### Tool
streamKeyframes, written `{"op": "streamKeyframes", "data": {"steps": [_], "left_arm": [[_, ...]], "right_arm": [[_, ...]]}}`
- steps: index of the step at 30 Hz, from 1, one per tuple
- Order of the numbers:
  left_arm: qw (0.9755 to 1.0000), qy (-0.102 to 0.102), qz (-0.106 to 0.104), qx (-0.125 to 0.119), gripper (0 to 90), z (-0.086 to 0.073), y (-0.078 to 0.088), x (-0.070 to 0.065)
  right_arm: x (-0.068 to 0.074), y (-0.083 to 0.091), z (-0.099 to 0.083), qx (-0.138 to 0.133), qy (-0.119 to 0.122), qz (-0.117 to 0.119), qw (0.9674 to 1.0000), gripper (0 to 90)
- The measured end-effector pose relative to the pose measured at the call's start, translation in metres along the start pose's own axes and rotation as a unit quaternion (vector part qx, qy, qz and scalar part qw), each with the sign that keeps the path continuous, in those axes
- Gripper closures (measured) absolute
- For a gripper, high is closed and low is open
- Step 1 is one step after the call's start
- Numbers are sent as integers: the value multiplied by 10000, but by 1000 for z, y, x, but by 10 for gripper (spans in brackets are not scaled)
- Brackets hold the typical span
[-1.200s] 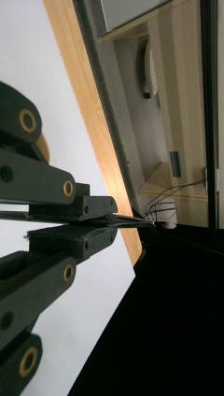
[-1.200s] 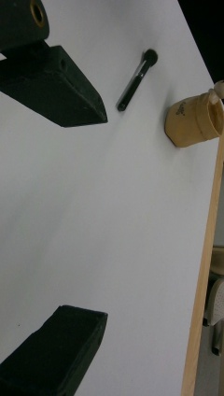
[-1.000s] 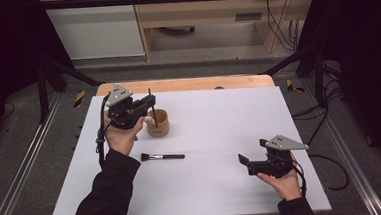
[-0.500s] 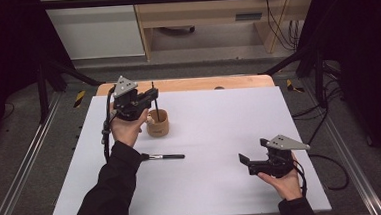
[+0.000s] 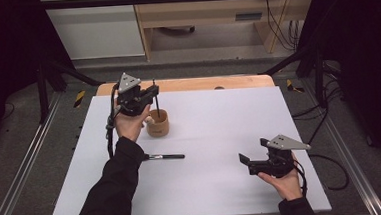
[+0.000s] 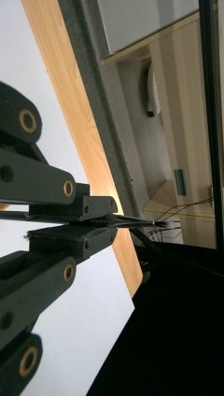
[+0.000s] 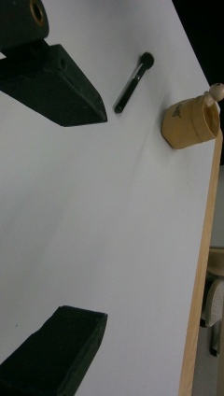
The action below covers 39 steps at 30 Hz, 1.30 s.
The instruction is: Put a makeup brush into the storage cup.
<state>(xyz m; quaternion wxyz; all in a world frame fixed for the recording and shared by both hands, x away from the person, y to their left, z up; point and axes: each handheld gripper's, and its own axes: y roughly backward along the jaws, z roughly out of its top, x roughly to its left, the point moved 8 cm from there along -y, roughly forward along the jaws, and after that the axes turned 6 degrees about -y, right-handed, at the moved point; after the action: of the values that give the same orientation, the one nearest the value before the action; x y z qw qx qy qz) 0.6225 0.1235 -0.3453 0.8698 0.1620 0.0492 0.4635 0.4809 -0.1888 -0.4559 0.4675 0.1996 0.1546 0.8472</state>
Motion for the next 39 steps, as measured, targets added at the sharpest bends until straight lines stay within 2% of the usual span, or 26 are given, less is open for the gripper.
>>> {"op": "streamKeyframes", "data": {"steps": [17,39], "left_arm": [[9997,51,145,168,846,-20,-16,12],[9990,103,108,427,846,-51,-26,12]], "right_arm": [[1,-1,-1,20,20,11,10000,58],[2,-2,-1,37,16,-4,10000,58]]}}
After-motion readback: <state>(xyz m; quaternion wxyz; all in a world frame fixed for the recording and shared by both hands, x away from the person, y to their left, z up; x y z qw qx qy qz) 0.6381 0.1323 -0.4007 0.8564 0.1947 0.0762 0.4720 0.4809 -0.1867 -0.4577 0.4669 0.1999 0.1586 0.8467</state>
